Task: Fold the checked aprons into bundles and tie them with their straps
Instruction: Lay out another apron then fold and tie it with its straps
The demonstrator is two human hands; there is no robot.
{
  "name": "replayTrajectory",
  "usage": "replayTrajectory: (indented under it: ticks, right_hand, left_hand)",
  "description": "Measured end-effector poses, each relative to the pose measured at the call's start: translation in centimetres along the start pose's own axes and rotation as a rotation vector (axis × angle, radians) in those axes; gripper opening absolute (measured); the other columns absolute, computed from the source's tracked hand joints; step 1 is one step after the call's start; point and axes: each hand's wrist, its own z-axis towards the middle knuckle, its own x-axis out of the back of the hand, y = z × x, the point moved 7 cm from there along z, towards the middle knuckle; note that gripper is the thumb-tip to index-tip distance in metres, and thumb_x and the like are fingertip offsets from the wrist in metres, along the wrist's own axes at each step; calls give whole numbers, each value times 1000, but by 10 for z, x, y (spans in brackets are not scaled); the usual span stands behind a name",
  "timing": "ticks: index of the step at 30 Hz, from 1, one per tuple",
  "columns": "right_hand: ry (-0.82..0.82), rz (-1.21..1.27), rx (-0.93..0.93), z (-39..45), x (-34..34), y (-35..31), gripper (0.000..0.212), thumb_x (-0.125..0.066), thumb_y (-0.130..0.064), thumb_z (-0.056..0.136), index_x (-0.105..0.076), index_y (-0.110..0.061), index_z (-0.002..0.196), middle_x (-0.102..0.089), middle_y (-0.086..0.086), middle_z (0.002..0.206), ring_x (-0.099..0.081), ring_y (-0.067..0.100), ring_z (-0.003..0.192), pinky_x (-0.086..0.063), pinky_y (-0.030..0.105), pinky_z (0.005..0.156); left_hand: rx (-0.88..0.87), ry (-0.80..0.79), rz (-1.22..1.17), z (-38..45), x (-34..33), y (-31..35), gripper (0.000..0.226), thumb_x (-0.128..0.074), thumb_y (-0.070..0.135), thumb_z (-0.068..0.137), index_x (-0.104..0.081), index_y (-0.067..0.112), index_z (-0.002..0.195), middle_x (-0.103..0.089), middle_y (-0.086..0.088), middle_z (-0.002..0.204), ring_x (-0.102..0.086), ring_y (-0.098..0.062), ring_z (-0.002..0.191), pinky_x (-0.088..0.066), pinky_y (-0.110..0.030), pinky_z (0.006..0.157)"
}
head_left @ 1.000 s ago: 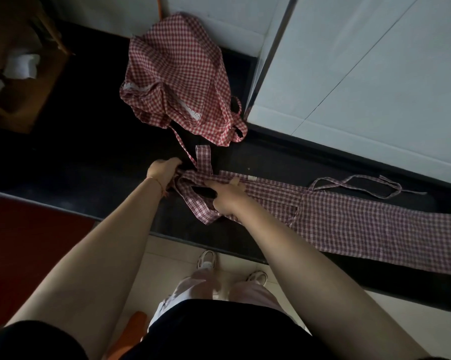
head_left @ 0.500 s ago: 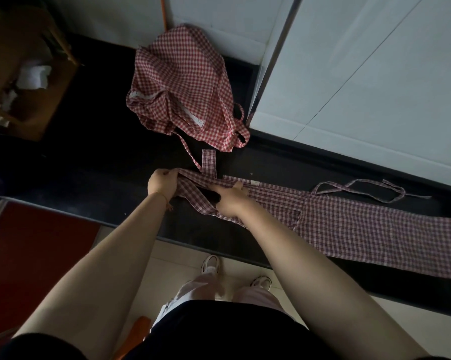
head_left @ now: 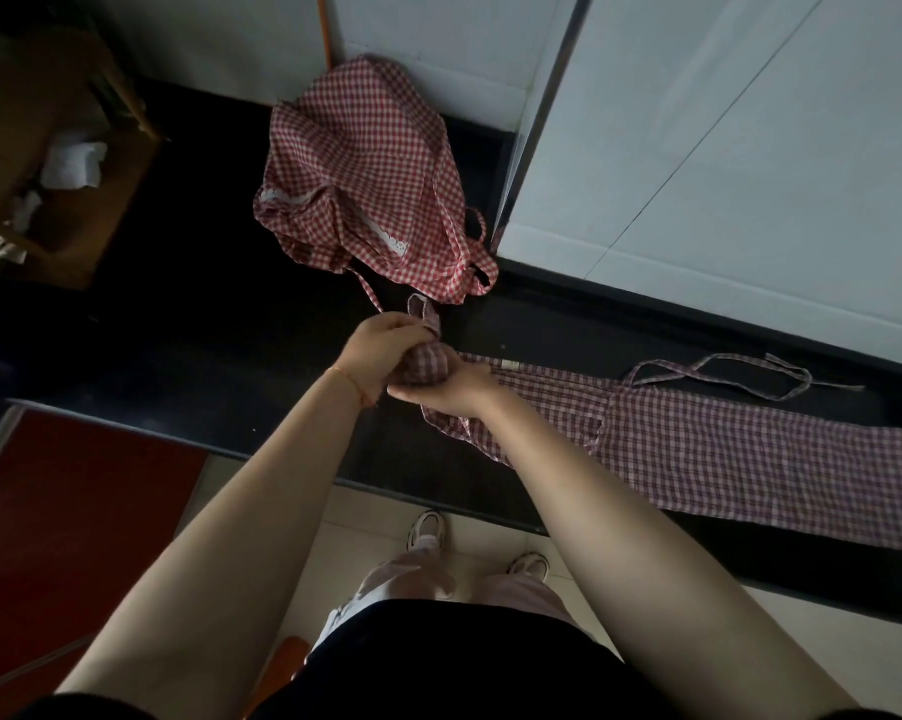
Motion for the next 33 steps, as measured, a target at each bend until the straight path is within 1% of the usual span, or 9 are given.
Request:
replayTrajectory:
  ticks: [2, 4, 5, 8, 10, 14, 18, 25, 33]
  right_hand:
    - [-37, 531, -174, 2, -5, 13, 62, -36, -53, 101, -34, -17, 151, -39, 13, 153, -35, 34, 142, -30, 48, 114]
    - [208, 567, -76, -2, 18, 19, 46, -33, -34, 106, -41, -12, 146, -46, 13, 148, -43, 33, 136, -36, 44, 111]
    - [311, 331, 32, -1, 23, 13, 43, -34, -31, 106, -47, -9, 141, -51, 14, 144, -48, 33, 130, -40, 43, 106]
    - [301, 362, 2, -16, 27, 20, 42, -42, -38, 105, -57, -10, 132, -60, 11, 133, -58, 24, 107, -42, 32, 84]
    - [306, 466, -23, -20, 32, 29, 45, -43, -41, 105, -53, -12, 137, -57, 8, 138, -57, 25, 115, -41, 32, 88]
    - [328, 836, -144, -25, 38, 54, 58, -46, -49, 101, -42, -13, 147, -48, 8, 148, -49, 27, 132, -41, 39, 109]
    - [280, 1165, -169, -31, 39, 69, 51, -48, -45, 101, -51, -7, 134, -65, 11, 123, -66, 24, 102, -54, 34, 77]
    - [455, 910, -76, -26, 37, 84, 19, -66, -9, 90, -66, -12, 108, -74, 7, 94, -72, 26, 85, -59, 34, 69]
    - [536, 1134, -25, -47, 71, 116, 44, -67, -2, 86, -58, -15, 127, -67, -1, 108, -65, 18, 96, -51, 27, 72]
  left_hand:
    - [-35, -161, 174, -7, -21, 11, 14, -78, 30, 74, -76, 22, 85, -71, -12, 107, -65, -28, 108, -54, -43, 95]
    - [-63, -242, 213, -11, -32, 19, 28, -74, 43, 78, -76, 21, 94, -72, -8, 106, -66, -23, 103, -55, -39, 90]
    - [-90, -182, 173, -12, -30, 24, 31, -70, 47, 82, -75, 19, 95, -72, -6, 101, -67, -21, 98, -56, -37, 85]
    - [-119, 404, 45, -7, 11, 15, 23, -55, 30, 94, -69, 13, 102, -67, -1, 90, -62, -21, 88, -49, -33, 76]
    - [64, 622, 94, -10, 32, -14, 28, -45, 25, 94, -64, 8, 105, -65, -5, 99, -61, -23, 88, -44, -33, 76]
    - [380, 179, -39, -1, -15, -71, 31, -42, 31, 98, -63, 9, 95, -68, -11, 97, -64, -25, 82, -50, -35, 79]
    - [416, -47, -124, -8, -60, -85, 47, -37, 46, 101, -64, 8, 111, -70, -13, 107, -65, -30, 100, -50, -44, 97]
    - [332, 11, -76, -11, -85, -80, 43, -41, 41, 102, -67, 7, 98, -68, -12, 87, -65, -26, 82, -58, -45, 81]
    - [91, 330, 72, -9, -79, -51, 24, -44, 25, 95, -64, 13, 86, -63, -6, 81, -57, -17, 69, -51, -36, 71]
